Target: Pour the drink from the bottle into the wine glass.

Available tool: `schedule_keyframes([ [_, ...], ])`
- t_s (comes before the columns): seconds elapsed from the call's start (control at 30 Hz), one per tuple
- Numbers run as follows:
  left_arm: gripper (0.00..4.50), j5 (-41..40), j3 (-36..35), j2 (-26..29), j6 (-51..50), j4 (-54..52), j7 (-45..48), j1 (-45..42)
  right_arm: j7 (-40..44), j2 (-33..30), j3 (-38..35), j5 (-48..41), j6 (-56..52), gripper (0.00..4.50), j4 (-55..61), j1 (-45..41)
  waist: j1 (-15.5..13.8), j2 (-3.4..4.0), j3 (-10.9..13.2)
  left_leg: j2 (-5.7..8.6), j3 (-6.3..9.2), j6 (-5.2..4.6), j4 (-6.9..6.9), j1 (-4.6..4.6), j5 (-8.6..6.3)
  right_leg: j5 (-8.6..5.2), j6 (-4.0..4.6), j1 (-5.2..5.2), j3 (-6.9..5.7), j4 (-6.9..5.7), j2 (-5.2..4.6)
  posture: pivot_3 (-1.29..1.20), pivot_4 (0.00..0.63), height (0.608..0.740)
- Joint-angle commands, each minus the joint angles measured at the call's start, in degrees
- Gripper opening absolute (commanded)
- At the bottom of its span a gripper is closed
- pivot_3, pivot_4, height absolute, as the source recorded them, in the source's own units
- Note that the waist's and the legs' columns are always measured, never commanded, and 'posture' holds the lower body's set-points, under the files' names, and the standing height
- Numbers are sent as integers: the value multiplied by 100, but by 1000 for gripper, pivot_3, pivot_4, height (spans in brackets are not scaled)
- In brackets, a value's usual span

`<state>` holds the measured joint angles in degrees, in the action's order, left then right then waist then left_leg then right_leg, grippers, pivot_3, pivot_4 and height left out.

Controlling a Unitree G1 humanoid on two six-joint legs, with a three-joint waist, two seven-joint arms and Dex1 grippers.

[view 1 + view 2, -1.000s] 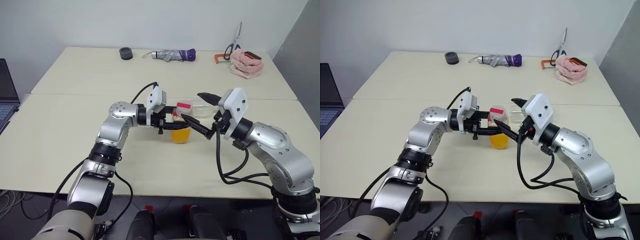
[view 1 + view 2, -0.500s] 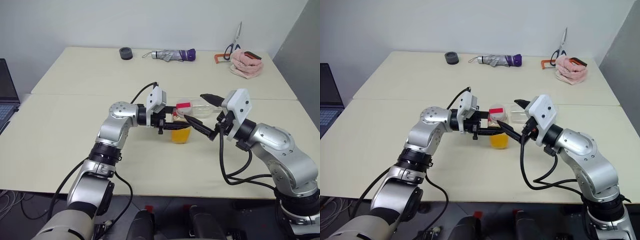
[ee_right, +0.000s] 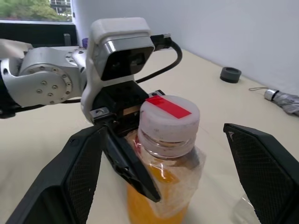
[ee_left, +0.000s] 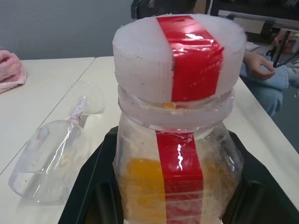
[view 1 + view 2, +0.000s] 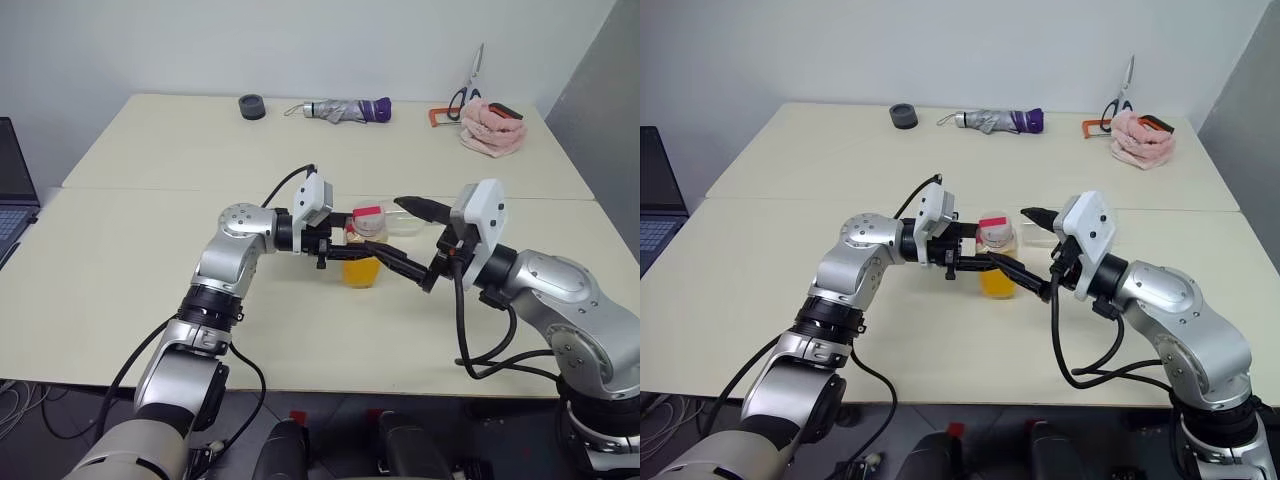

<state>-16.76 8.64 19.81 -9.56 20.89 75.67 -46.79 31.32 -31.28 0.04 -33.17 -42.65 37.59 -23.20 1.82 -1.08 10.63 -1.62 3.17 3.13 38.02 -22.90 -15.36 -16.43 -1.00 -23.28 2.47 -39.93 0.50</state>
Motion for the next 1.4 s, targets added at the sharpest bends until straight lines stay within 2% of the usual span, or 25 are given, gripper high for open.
schedule_keyframes([
  [0.03, 1996, -138, -95, -42, 106, -163, 10, -100, -69, 79, -17, -122, -46, 4245, 36, -236, 1, 0, 0, 0, 0, 0, 0, 0, 0, 0, 0, 0, 0, 0, 0, 0, 150, 740],
  [0.37, 1995, -123, -100, -73, 129, -134, 5, -117, 196, 152, 238, -17, -124, 4245, -667, -902, 0, 0, 0, 0, 0, 0, 0, 0, 0, 0, 0, 0, 0, 1, 0, 0, 150, 740],
  [0.83, 1995, -130, -103, -74, 105, -192, -31, -86, 350, 279, 306, -3, -121, 4245, -860, -1084, 0, 0, 0, 0, 0, 0, 0, 0, 0, 0, 0, 0, -1, 0, 0, 0, 150, 740],
  [0.93, 1995, -131, -100, -74, 99, -204, -35, -73, 348, 313, 336, 12, -106, 3651, -860, -1103, 1, 0, 0, 0, 0, 0, 0, 0, 0, 0, 0, 0, 0, 0, 0, 0, 150, 740],
  [1.1, 1995, -132, -97, -72, 89, -230, -40, -52, 315, 366, 378, 66, -79, 1862, -863, -1119, 2, 0, 0, 0, -1, 0, 0, 0, 0, 0, 0, 0, 0, 0, -1, 0, 150, 740],
  [1.4, 1975, -142, -104, -41, 56, -291, -49, -7, 202, 526, 331, 175, 206, 1743, -740, -890, 2, 0, 0, 0, 1, 0, -1, -1, 0, 0, 0, -1, -1, 0, -1, 0, 150, 740],
])
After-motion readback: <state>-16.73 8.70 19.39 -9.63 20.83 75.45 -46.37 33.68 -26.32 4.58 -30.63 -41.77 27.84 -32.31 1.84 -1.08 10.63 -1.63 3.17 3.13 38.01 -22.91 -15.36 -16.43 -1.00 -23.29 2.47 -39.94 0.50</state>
